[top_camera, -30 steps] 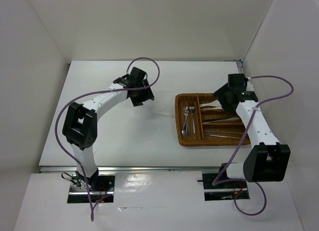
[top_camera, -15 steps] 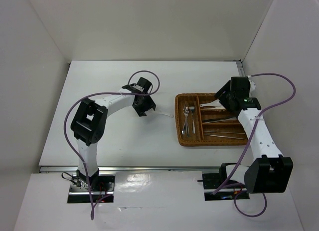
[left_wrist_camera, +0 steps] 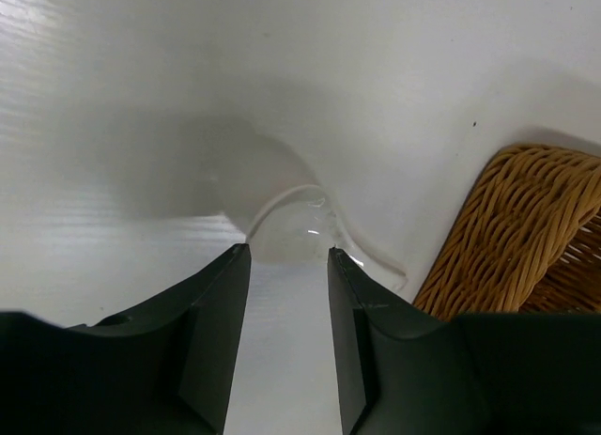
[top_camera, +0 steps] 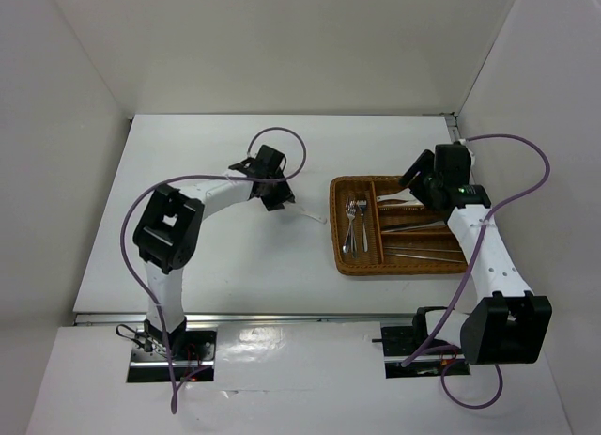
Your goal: Sort the eating utensils into containers
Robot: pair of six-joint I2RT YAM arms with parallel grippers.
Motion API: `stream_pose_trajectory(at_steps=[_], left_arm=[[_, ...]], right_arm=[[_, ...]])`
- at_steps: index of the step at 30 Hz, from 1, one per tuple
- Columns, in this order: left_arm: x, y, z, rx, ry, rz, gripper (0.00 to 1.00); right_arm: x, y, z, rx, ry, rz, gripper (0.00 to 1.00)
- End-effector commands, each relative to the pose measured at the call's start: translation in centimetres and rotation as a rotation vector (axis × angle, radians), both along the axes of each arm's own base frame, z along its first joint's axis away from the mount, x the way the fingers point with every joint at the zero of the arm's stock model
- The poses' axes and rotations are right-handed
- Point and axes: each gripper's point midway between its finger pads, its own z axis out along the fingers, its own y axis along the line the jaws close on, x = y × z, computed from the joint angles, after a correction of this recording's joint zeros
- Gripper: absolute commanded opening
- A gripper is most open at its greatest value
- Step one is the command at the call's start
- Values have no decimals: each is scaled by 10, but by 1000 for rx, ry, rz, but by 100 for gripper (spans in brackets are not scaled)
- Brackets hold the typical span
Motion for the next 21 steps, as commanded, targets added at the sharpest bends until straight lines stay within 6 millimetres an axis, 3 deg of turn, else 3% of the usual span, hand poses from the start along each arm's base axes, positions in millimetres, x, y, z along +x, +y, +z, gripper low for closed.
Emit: stream_pose_trajectory(at_steps=[1,9,13,21], left_arm=[[20,9,1,8,-39,-3,51],[14,21,-14,40,-25,-39,48],[21,9,-9,0,-73,-106,47],[20,-2,-25,-30,-77,-183,44]], right_arm=[[11,2,20,-13,-76,27,71],[15,2,22,-13,-76,27,71],[18,5,22,6,-74,35,71],[20,5,15,6,-54,35,71]])
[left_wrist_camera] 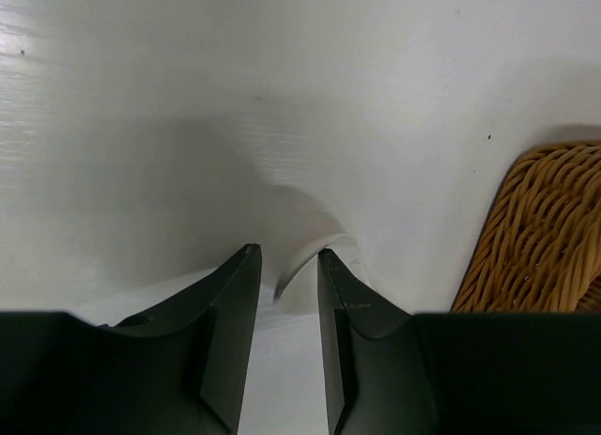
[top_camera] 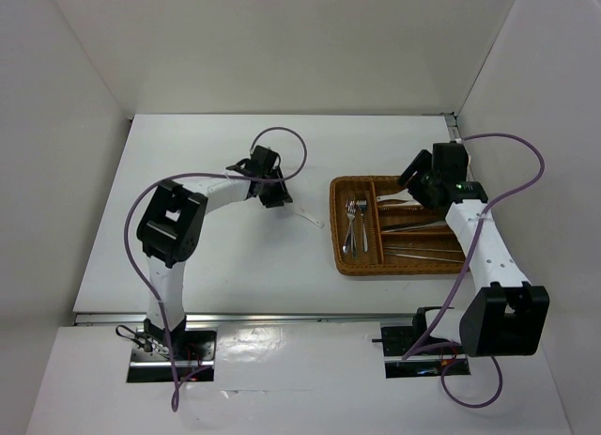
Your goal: Sort the eating utensils into containers
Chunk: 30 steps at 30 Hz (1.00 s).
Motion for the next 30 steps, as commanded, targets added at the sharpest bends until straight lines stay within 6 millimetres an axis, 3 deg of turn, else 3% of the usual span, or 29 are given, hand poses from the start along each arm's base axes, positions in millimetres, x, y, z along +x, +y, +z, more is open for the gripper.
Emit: stream_pose_trajectory(at_steps=[1,5,8,9,12,14,22,24,26,27,30], left_arm=[[-2,-5,-12,-14,-7,-59,44],[-1,-7,-17,-18,-27,-79,37],[3,-8,-17,-23,-53,-88,27],[5,-9,-15,-21,-69,-97,25],[8,-10,-11,-30,-105,-104,19],[9,-9,-7,-49,-114,-108,17],[16,-4,68,-152,-260,-246,17],[16,-13,91,-176,-299,-321,17],[11,-13,98,-157,-293,-383,17],[15,-19,116,-174,-321,-412,17],[16,-27,142,-210,-358,-465,18]], right_arm=[[14,1,24,-6,-80,11,71],[16,4,30,6,-98,26,72],[25,26,40,26,-185,192,72],[23,44,44,51,-220,318,72],[21,68,53,104,-299,472,72],[22,76,52,121,-312,533,72],[31,132,56,-22,-343,793,75],[33,149,51,-49,-338,842,75],[33,160,49,-69,-341,877,75],[32,169,48,-64,-338,900,76],[27,186,48,-69,-355,949,77]])
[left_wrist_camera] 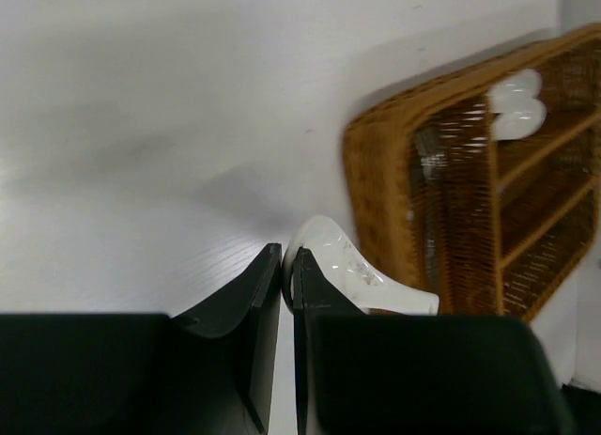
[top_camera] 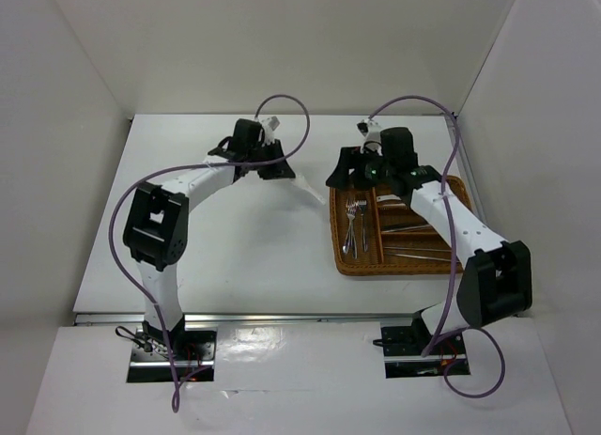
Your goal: Sort the eating utensils into containers
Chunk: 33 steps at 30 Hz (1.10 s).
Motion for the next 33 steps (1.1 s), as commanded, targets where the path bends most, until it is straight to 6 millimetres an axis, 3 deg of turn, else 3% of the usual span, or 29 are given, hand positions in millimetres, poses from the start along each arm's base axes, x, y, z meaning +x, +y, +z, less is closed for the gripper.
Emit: stream_pose_trajectory(at_steps=[1,8,19,23,27,28,31,33], left_arm=[[-5,-19,69,-81,-135,-147,18],[-5,-29,105,-148,-194,-198,20],[-33,-47,140,-223,-240,-310,20],[-40,-53,144,-250,-254,-339,22],[-46,-57,143,-255,-242,-358,23],[-49,-61,141,-249,-234,-359,23],[-44,-56,133,-213,-213,-314,34],[-38,-49,126,-164,-202,-266,51]], right_arm=[[12,18,26,-17,-142,62,77],[5,46,17,-53,-146,123,79],[10,50,3,-69,-124,99,77],[9,52,0,-63,-108,103,59],[7,56,5,-43,-111,100,30],[9,55,5,-50,-114,88,18],[13,46,0,-73,-91,22,3],[16,40,1,-78,-79,-38,0]])
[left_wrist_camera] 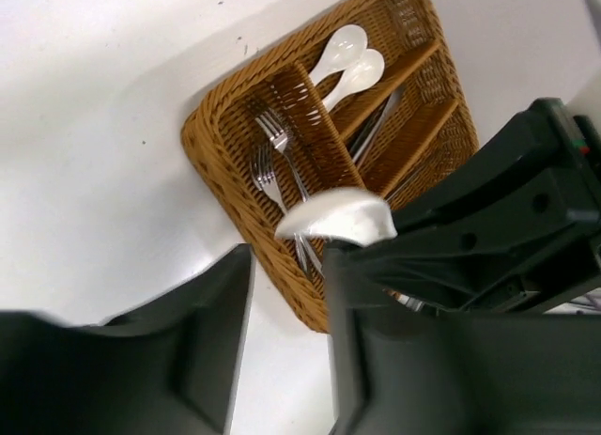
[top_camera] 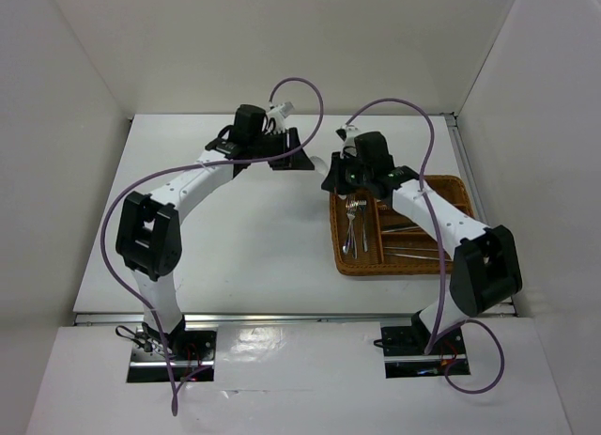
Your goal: Sort the eating utensils into containers
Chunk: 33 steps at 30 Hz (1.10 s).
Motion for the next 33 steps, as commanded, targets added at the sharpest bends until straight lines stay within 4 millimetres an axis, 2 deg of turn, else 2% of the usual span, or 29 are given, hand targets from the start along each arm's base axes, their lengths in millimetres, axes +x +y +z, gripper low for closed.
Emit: stream_pose_trajectory(at_steps=[1,2,3,4,5,6,7,8,9,11,12,13,15,16,18,19,20,22,27,28,30,33], left_arm=[[-5,3,22,21,-59,17,55],[1,8,27,42,-78,64,58],[3,11,23,61,-73,87,67],[5,20,31,68,-86,118,68],[6,23,28,82,-86,139,68],[14,36,25,96,-74,204,70],[18,49,31,73,-63,248,70],[17,58,20,84,-30,280,70],[20,66,19,79,-24,310,71],[24,80,14,70,0,353,71],[23,83,16,73,-7,364,71],[23,88,16,74,-6,373,71],[23,91,13,90,0,392,71],[26,96,12,94,-1,409,71],[25,99,6,108,13,418,71],[24,99,11,103,3,419,71],[24,104,6,113,7,423,71],[24,104,6,113,7,423,71],[27,114,2,123,10,440,71],[28,118,6,119,2,449,71],[26,117,2,119,14,441,71],[28,126,-2,123,23,459,71]], right_arm=[[21,-11,24,-1,-72,-150,0],[20,-18,21,-7,-66,-189,0],[20,-23,20,-11,-62,-232,0],[26,-35,19,-13,-58,-338,0],[29,-47,20,-14,-49,-402,0],[28,-62,14,-26,-22,-468,0],[32,-77,12,-21,-3,-573,0],[32,-90,4,-30,24,-644,0],[26,-105,-6,-55,74,-718,0],[27,-146,-11,-32,132,-945,0],[26,-160,-17,-30,166,-1017,0],[18,-188,-27,-54,234,-1124,0],[5,-213,-47,-42,351,-1297,0],[4,-229,-49,-23,379,-1369,0],[1,-241,-56,-4,415,-1471,0],[-1,-245,-64,-13,440,-1498,0],[3,-246,-60,13,428,-1523,0],[5,-250,-66,21,451,-1561,0],[6,-250,-71,78,478,-1654,0],[6,-254,-74,88,486,-1678,0],[14,-251,-74,116,478,-1668,0],[17,-247,-86,129,516,-1680,0]])
